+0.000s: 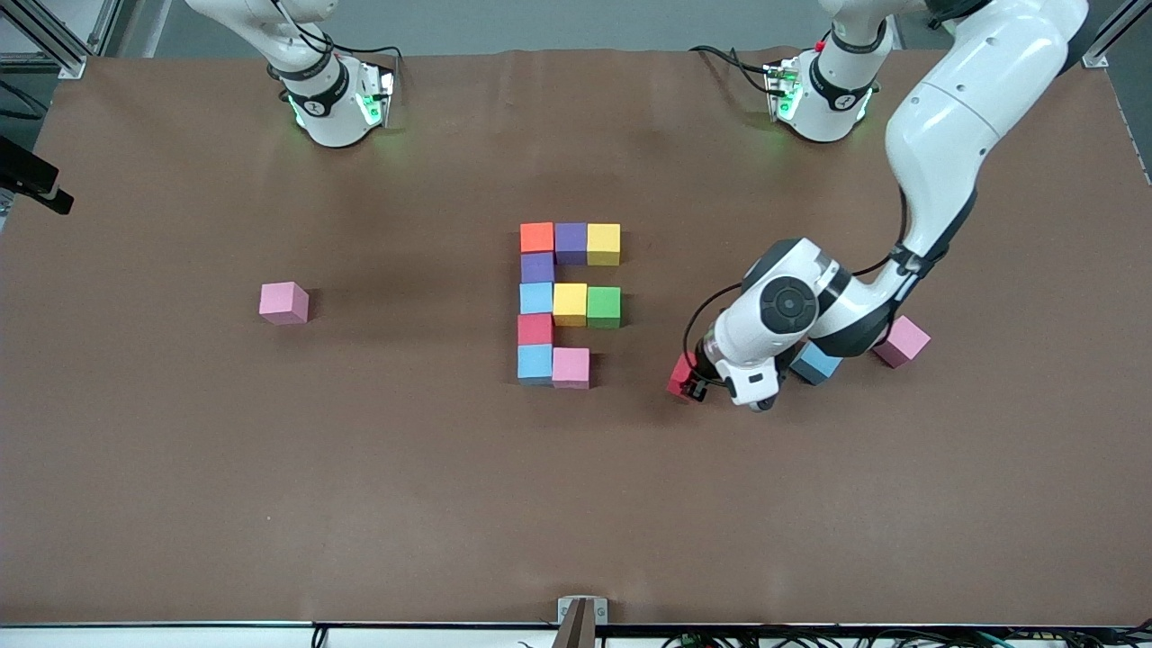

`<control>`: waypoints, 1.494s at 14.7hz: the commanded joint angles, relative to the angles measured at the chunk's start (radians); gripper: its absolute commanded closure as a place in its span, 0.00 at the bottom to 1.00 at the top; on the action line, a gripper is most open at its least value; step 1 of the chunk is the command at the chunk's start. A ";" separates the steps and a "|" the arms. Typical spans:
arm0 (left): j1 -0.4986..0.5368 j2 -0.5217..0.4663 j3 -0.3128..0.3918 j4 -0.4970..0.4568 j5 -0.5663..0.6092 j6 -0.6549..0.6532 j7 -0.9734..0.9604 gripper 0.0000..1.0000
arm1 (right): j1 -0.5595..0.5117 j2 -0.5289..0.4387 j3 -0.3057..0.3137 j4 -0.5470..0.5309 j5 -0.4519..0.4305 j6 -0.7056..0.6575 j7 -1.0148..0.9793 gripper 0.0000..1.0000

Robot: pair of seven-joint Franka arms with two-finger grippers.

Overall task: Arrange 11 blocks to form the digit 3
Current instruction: 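Carry the red cube with the left gripper toward the pink cube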

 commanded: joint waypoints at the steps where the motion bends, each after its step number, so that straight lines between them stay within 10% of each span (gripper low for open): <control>1: -0.083 0.057 0.020 0.115 -0.050 -0.011 -0.081 0.99 | 0.002 0.005 -0.002 0.015 -0.003 -0.012 -0.008 0.00; 7: -0.310 0.074 0.185 0.230 -0.142 -0.011 -0.225 0.99 | -0.001 0.005 -0.004 0.015 -0.008 -0.012 -0.008 0.00; 22: -0.384 0.120 0.219 0.293 -0.182 -0.009 -0.508 0.96 | 0.001 0.005 -0.002 0.015 -0.005 -0.012 -0.008 0.00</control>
